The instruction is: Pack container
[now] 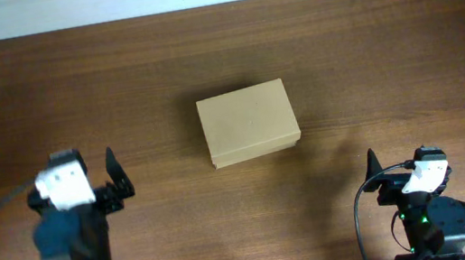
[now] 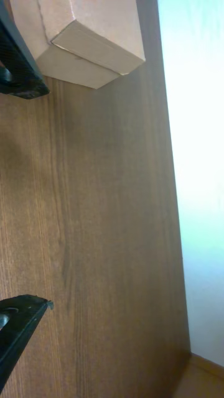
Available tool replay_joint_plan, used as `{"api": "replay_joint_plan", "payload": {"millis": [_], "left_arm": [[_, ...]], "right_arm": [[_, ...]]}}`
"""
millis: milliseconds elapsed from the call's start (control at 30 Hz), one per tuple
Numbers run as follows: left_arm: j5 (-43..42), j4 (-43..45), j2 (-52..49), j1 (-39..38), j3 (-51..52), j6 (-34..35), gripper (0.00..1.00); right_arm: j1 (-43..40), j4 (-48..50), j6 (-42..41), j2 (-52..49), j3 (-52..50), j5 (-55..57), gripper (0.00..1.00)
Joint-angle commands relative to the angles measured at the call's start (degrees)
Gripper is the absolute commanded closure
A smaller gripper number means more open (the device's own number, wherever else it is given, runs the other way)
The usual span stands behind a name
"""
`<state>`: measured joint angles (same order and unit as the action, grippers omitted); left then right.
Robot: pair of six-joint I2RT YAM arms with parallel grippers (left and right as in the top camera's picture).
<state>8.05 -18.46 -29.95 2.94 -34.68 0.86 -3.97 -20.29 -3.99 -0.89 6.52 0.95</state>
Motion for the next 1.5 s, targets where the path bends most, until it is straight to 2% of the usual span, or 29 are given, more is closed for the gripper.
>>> {"api": "replay_joint_plan", "payload": {"millis": [0,133,433,667,867,1467], "left_arm": [[0.33,10.64,8.85,-1.46,10.45,-0.48,0.01],[0.35,19.02,15.47,-3.02,18.56,-0.50,0.01],[0.35,20.63,21.40,-3.02,29.51,-0.48,0.01],[0.37,20.11,22.71,-2.99,32.81,-0.50,0.01],[0.35,14.40,25.92,-2.99,34.21,-0.50,0.01],[0.35,14.60,29.66,-3.02,34.21,-0.50,0.01]], "right_arm": [[0.20,0.00,0.37,0.68,-0.42,-0.35,0.01],[0.20,0.00,0.37,0.68,-0.42,-0.35,0.01],[0.20,0.00,0.37,0.68,-0.42,-0.35,0.01],[0.20,0.00,0.37,0.68,-0.42,-0.35,0.01],[0.20,0.00,0.37,0.68,-0.42,-0.35,0.01],[0.20,0.00,0.37,0.68,-0.42,-0.35,0.01]]}}
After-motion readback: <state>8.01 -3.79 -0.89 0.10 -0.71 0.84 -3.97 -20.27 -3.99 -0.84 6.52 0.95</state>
